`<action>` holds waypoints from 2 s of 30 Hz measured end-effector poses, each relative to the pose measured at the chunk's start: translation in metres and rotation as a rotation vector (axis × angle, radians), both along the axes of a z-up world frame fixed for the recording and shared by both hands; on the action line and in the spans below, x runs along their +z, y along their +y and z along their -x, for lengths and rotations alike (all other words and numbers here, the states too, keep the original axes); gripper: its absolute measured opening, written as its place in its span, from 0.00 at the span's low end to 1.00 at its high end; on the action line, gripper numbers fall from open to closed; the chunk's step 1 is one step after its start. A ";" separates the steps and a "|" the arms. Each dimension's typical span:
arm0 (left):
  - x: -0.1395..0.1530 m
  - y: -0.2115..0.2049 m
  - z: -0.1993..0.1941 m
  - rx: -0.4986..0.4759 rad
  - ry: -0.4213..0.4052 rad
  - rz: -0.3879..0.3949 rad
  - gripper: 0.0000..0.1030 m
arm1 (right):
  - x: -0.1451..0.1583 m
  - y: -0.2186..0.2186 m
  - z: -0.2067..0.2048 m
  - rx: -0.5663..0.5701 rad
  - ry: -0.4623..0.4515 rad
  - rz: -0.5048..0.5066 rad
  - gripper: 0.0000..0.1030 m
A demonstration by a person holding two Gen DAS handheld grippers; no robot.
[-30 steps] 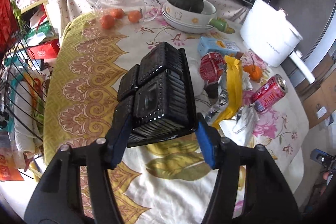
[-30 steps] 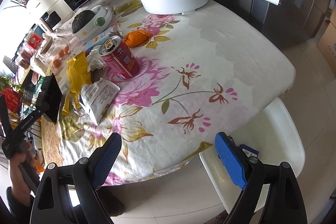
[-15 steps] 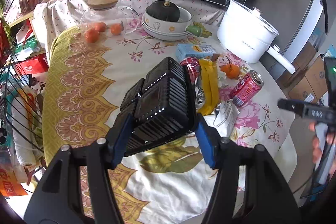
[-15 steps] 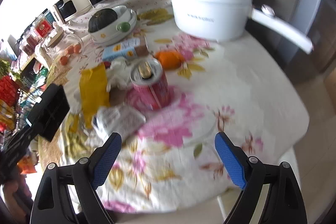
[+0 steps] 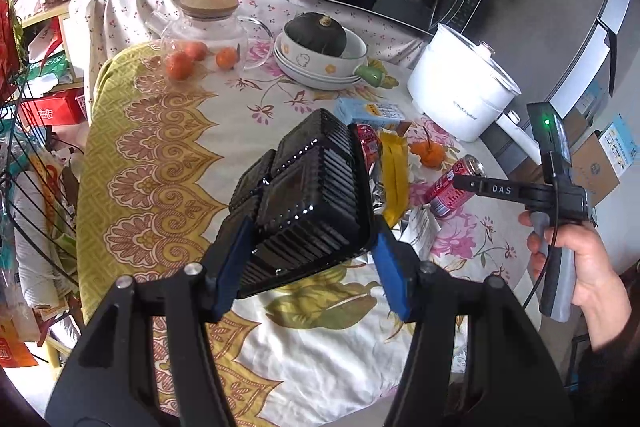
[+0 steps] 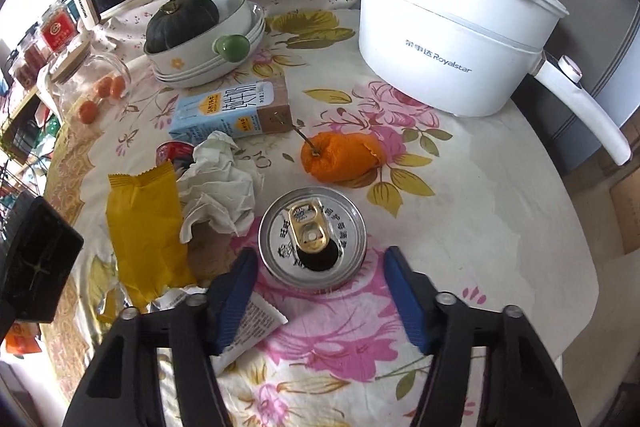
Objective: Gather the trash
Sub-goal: 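Lift the black container with the left tool while the right tool grasps the red can, then carry the container and the red can with both tools over the white bin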
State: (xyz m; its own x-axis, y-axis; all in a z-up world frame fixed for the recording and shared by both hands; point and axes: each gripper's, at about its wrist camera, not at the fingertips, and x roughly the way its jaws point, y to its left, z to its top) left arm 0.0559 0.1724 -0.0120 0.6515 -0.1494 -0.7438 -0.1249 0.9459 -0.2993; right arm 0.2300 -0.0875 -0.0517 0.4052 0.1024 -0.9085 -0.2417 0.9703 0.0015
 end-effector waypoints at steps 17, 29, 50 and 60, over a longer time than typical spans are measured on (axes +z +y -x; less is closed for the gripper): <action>0.031 -0.052 0.015 -0.136 -0.085 0.076 0.59 | 0.061 -0.067 0.095 0.010 -0.103 0.028 0.51; 0.036 -0.166 0.019 -0.388 -0.115 0.026 0.59 | 0.062 -0.168 0.177 -0.144 -0.120 -0.007 0.51; -0.006 -0.338 0.025 -0.755 -0.021 0.126 0.59 | 0.044 -0.317 0.228 -0.405 -0.068 0.028 0.51; -0.036 -0.376 0.026 -0.866 0.001 0.118 0.59 | 0.033 -0.350 0.239 -0.454 -0.037 0.035 0.51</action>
